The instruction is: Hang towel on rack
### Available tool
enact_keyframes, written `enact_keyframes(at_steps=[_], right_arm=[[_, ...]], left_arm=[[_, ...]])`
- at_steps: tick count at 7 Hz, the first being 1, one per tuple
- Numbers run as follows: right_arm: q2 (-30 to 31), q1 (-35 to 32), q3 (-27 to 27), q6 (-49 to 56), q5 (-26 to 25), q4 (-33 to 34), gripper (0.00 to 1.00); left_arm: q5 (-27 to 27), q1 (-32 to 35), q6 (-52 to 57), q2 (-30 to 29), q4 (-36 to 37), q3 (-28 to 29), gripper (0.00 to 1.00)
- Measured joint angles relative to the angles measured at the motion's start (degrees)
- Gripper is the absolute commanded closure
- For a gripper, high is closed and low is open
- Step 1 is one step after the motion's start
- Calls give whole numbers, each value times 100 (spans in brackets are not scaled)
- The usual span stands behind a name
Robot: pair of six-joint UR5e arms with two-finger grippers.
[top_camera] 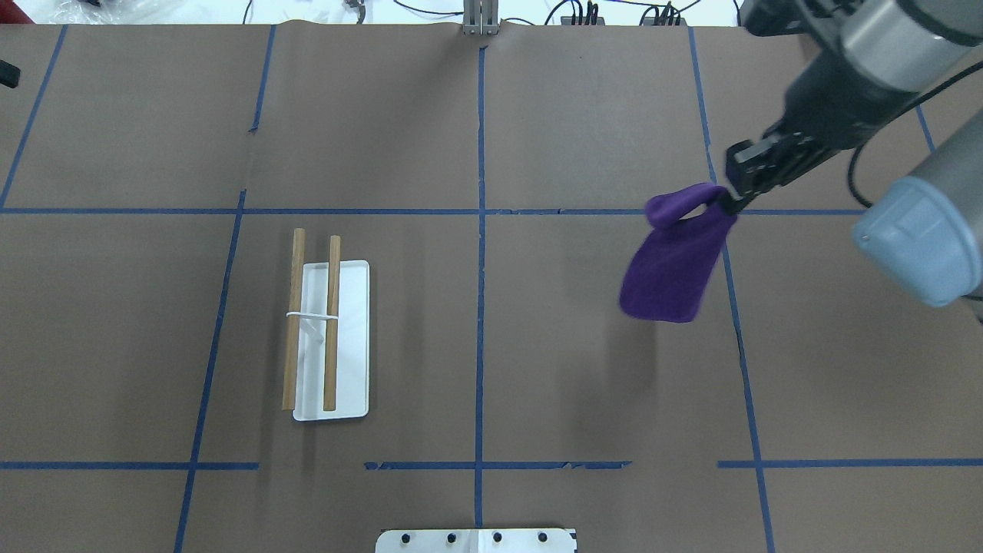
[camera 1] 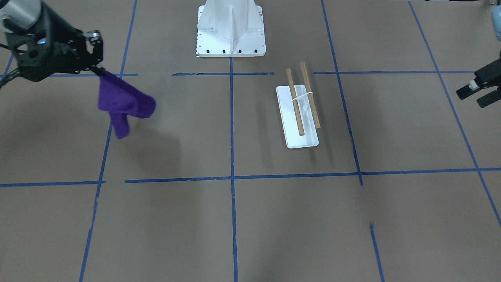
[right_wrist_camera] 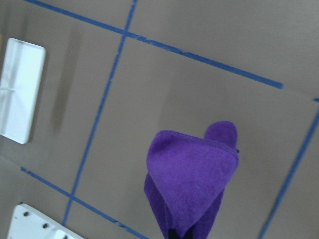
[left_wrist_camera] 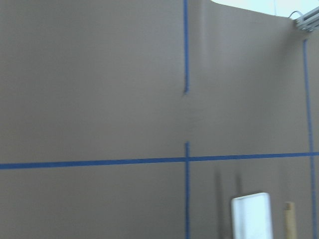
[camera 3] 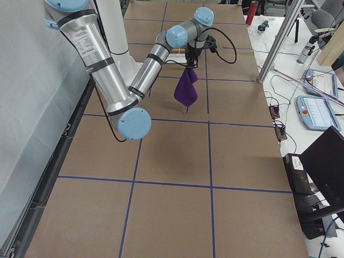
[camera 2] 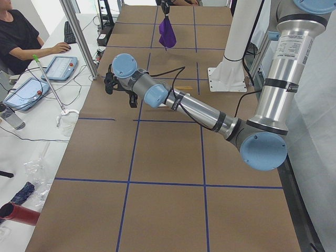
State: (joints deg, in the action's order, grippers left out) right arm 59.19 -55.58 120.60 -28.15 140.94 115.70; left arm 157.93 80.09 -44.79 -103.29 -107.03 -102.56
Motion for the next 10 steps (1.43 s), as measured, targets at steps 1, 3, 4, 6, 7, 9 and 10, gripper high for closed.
enact_keyframes(at_steps=[1, 3, 4, 6, 7, 9, 10], right_arm=[[-192, 410, -74, -925, -163, -617, 100], [-381, 957, -144, -2007, -588, -1392, 100], [-444, 1062, -154, -2158, -664, -1480, 100], [-584, 1162, -159, -2401, -723, -1520, 100], [-659, 1221, -159, -2521, -763, -1555, 100], [-757, 1322, -173, -2631, -832, -1666, 100], [-831, 1360, -189, -2682, -865, -1683, 100]], left_arm=[[-109, -261, -590, -265, -380, 83, 0], [-789, -1186, -1899, -991, -712, 146, 0], [-1139, -1601, -2353, -1214, -1064, 140, 0], [-1790, -2341, -3772, -1438, -2019, 164, 0], [-1938, -2693, -4542, -1612, -2306, 207, 0], [-2042, -3071, -5392, -1864, -2787, 391, 0], [-2162, -3201, -5790, -1957, -3320, 605, 3]])
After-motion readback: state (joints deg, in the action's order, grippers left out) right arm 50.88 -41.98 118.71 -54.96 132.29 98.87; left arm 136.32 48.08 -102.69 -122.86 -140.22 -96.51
